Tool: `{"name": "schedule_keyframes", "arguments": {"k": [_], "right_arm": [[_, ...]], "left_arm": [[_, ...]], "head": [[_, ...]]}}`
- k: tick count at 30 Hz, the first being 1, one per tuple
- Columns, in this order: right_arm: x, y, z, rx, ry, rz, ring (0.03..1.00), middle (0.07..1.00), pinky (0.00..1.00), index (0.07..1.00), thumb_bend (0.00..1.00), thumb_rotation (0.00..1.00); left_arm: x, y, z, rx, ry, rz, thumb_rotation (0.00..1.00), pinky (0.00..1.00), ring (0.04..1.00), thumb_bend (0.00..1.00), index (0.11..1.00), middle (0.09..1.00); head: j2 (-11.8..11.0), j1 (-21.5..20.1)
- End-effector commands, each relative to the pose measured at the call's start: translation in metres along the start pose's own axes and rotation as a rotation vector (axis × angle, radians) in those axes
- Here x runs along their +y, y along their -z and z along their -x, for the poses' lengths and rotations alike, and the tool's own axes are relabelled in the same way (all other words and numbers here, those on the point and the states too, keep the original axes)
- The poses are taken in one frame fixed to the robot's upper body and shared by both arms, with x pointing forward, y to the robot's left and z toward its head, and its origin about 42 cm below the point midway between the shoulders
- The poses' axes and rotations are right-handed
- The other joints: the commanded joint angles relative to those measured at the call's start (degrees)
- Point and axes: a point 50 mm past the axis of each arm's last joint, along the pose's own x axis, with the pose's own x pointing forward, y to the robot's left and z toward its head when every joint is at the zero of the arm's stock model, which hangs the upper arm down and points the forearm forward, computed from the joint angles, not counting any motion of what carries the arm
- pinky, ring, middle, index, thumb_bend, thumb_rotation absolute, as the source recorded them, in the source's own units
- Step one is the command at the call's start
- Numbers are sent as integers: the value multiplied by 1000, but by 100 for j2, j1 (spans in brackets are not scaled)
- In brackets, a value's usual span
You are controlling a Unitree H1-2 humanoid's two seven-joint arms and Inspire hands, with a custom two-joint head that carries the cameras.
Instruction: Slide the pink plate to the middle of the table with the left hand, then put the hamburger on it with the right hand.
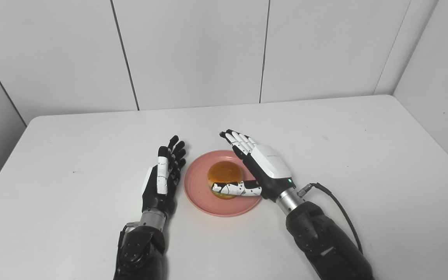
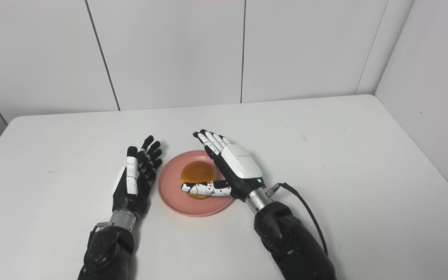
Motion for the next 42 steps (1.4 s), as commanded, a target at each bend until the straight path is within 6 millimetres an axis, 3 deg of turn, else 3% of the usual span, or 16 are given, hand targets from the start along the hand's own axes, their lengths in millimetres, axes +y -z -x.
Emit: {"name": "schedule_keyframes", "arguments": {"k": [1,5,9,11,14,19,31,42], "right_arm": [[-15,-16,-7,-90,101,-49,1000,1000,990,997,694,902],[-17,-19,-2,-80,139,-136,998,1000,950,1000,669,902],[-19,-24,4,-25,198,-375,1000,1000,974,1000,623,884],[-19,-24,5,12,219,-457,1000,1000,995,1000,608,966],[-18,-23,7,49,228,-550,1000,1000,1000,1000,624,997],[-18,-23,7,76,273,-641,1000,1000,1000,1000,635,1000],[-12,-17,16,112,392,-845,1000,1000,1000,1000,549,1000],[-3,-7,32,193,403,-900,1000,1000,1000,1000,564,973]], "left_arm": [[3,-7,2,-51,20,8,1000,1000,999,889,989,996],[6,-6,6,-76,29,-8,1000,1000,1000,854,1000,1000],[8,-7,12,-116,30,-43,1000,1000,1000,847,1000,1000],[9,-8,14,-139,30,-67,1000,1000,1000,835,1000,1000],[10,-10,14,-161,32,-105,1000,1000,1000,841,1000,1000],[13,-12,14,-192,28,-119,1000,1000,1000,823,1000,1000],[17,-14,14,-225,4,-158,1000,1000,1000,820,1000,1000],[20,-19,12,-181,14,-175,1000,1000,1000,832,1000,1000]], "head": [[14,-10],[10,-16],[15,-46],[12,-51],[16,-72],[18,-107],[59,-122],[109,-3]]}}
